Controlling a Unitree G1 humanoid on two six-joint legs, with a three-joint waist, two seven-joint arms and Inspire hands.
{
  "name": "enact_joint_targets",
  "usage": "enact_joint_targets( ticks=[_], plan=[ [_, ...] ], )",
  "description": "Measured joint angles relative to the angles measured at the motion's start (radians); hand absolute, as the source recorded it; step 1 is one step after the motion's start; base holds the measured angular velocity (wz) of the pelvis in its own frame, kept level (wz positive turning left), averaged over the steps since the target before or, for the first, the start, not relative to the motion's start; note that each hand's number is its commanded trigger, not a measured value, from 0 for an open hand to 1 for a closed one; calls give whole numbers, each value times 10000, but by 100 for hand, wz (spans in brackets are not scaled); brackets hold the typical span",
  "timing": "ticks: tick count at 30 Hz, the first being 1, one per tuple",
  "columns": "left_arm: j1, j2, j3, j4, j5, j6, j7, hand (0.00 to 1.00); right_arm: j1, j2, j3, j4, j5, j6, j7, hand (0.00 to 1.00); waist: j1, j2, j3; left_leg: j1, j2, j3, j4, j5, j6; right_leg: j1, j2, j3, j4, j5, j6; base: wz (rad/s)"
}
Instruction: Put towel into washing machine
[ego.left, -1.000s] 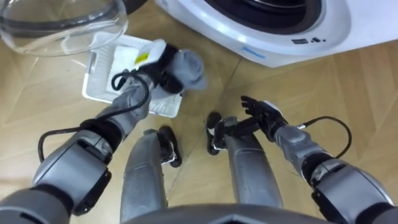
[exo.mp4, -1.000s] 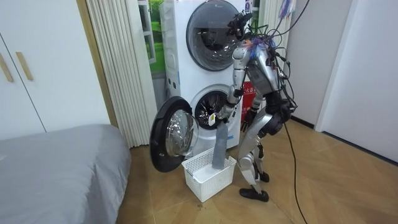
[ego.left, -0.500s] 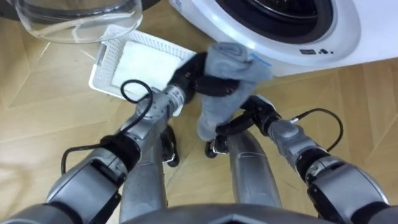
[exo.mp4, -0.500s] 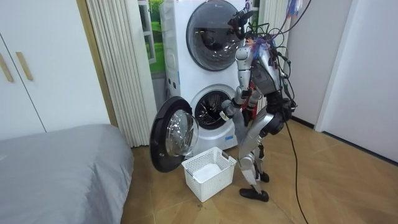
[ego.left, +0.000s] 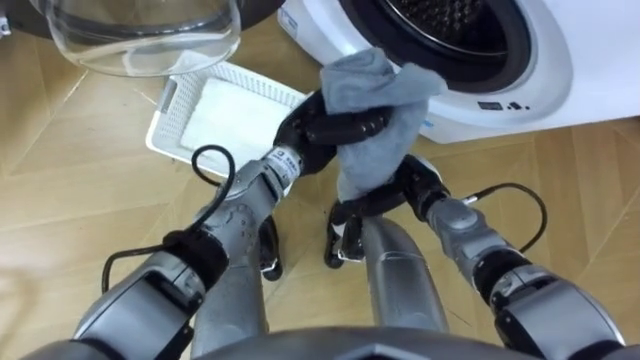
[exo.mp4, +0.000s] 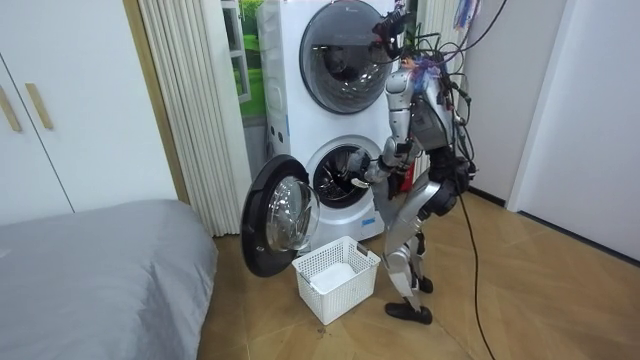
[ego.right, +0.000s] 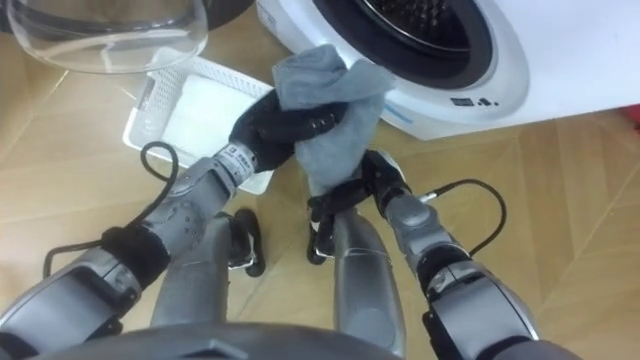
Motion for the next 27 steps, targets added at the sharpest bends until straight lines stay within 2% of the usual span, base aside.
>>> enact_joint_targets(
  ticks=[2,5,6,14,15,16,17,22,27],
  plan=[
    [8,0,87,6,-432,51,0,100,10,118,-79,71,-105,5,-89,100,21,28,-16,86,45,-2,-38,22,-20,104,26,-67,-139,44,-43,-2],
    [6,-9,200,6,-856,157,-1,100,66,165,-65,85,-234,-27,-111,100,65,235,-145,255,104,4,-321,199,-57,364,51,-321,-587,257,-101,-5],
    [50,-11,241,5,-1055,193,-2,100,76,183,-67,73,-231,-30,-119,100,72,272,-162,415,89,47,-531,305,-63,504,50,-336,-760,333,-103,0],
    [187,-18,323,5,-1359,245,-2,100,197,213,-74,40,-288,-7,-214,100,270,294,-179,658,109,70,-1098,627,-241,695,170,-366,-1231,532,-230,0],
    [243,-39,381,6,-1432,246,-2,67,228,212,-70,42,-323,0,-221,100,266,293,-178,674,110,68,-1104,640,-260,700,173,-362,-1195,528,-242,0],
    [279,-56,400,6,-1458,246,-2,54,224,211,-71,40,-335,3,-227,100,264,292,-178,681,111,68,-1103,644,-268,703,176,-357,-1174,526,-246,0],
    [360,-70,394,6,-1549,234,-2,0,220,196,-69,38,-264,9,-265,100,276,291,-177,695,110,70,-1105,649,-276,706,182,-346,-1176,525,-247,0],
    [621,-66,442,6,-1636,255,1,0,258,180,-61,41,-241,267,-438,100,324,269,-158,672,105,65,-1105,648,-274,709,186,-352,-1251,524,-248,0],
    [941,-177,904,2,-1488,221,126,0,424,173,-203,146,-233,306,-967,100,643,299,-135,650,115,84,-1324,730,-257,709,220,-387,-1493,645,-253,0]
  ],
)
